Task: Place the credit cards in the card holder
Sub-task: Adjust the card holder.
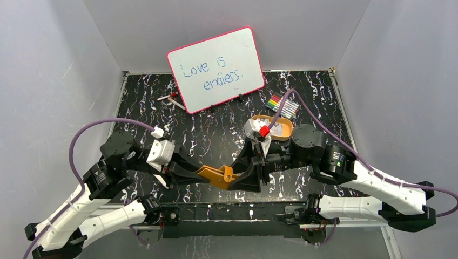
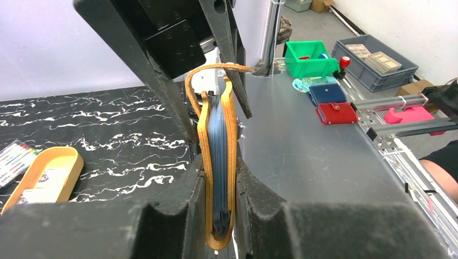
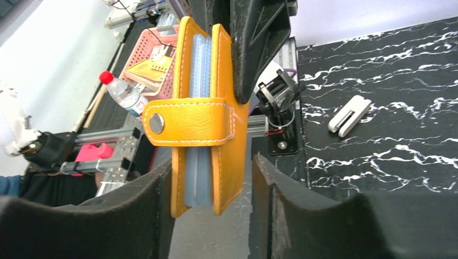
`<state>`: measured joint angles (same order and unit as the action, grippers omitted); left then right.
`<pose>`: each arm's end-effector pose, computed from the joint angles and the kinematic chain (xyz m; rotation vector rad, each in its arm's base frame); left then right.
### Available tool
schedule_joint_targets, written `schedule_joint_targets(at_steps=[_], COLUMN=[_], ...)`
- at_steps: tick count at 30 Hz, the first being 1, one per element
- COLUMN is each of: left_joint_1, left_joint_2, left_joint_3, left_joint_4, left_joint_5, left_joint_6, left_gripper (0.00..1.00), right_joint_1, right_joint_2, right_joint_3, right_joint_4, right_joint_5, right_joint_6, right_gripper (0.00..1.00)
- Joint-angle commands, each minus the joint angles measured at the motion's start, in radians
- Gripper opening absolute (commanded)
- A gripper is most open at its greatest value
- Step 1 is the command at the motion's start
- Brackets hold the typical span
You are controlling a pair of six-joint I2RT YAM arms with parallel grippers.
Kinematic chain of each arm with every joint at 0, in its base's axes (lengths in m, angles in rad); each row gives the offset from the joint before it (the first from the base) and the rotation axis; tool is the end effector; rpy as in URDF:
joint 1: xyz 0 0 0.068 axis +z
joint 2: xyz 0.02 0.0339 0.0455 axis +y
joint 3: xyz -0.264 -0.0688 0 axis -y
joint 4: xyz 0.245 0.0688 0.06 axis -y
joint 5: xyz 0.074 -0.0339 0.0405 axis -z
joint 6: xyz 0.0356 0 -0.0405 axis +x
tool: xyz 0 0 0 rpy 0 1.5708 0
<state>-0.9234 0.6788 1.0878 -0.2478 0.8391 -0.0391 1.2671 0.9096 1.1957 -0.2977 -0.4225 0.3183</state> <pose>0.0464 -0.1053 0.4474 1.2936 0.9746 -1.3478 0.0406 0.1785 0.4473 -1.1480 1.4101 1.5201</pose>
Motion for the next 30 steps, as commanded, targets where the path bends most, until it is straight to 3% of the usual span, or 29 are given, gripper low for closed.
schedule_joint_targets(at_steps=[1, 5, 9, 12, 15, 17, 21, 25, 27, 30], left_joint_1=[0.004, 0.005, 0.004, 0.003, 0.005, 0.005, 0.004, 0.004, 0.005, 0.004], left_joint_2=[-0.013, -0.008, -0.021, -0.068, -0.181, -0.269, -0.414, -0.451, -0.385, -0.243], left_joint_3=[0.049, 0.05, 0.029, -0.031, -0.159, -0.251, -0.395, -0.513, -0.507, -0.46], left_joint_4=[0.013, 0.018, 0.031, 0.082, 0.207, 0.294, 0.339, 0.416, 0.403, 0.396], left_joint_5=[-0.014, -0.017, -0.083, -0.274, -0.556, -0.826, -1.251, -1.34, -1.338, -1.295], left_joint_6=[0.02, 0.009, -0.023, -0.076, -0.194, -0.302, -0.555, -0.694, -0.771, -0.857], left_gripper=[0.0, 0.0, 0.55, 0.78, 0.85, 0.88, 0.91, 0.91, 0.93, 0.96], right_joint_1=[-0.004, -0.004, -0.004, -0.003, -0.003, -0.003, -0.003, -0.037, -0.111, -0.332], right_joint_2=[0.01, 0.022, 0.005, -0.029, -0.058, -0.068, -0.048, -0.004, 0.018, 0.033], right_joint_3=[0.031, 0.023, -0.009, -0.049, -0.109, -0.146, -0.185, -0.183, -0.182, -0.231], right_joint_4=[0.029, 0.062, 0.123, 0.181, 0.264, 0.323, 0.392, 0.436, 0.439, 0.494], right_joint_5=[-0.018, -0.016, 0.015, 0.107, 0.26, 0.373, 0.616, 0.712, 0.636, 0.394], right_joint_6=[0.012, 0.021, 0.031, 0.03, 0.029, 0.033, 0.006, 0.009, 0.07, 0.232], right_gripper=[0.51, 0.31, 0.12, 0.04, 0.0, 0.0, 0.0, 0.0, 0.0, 0.0])
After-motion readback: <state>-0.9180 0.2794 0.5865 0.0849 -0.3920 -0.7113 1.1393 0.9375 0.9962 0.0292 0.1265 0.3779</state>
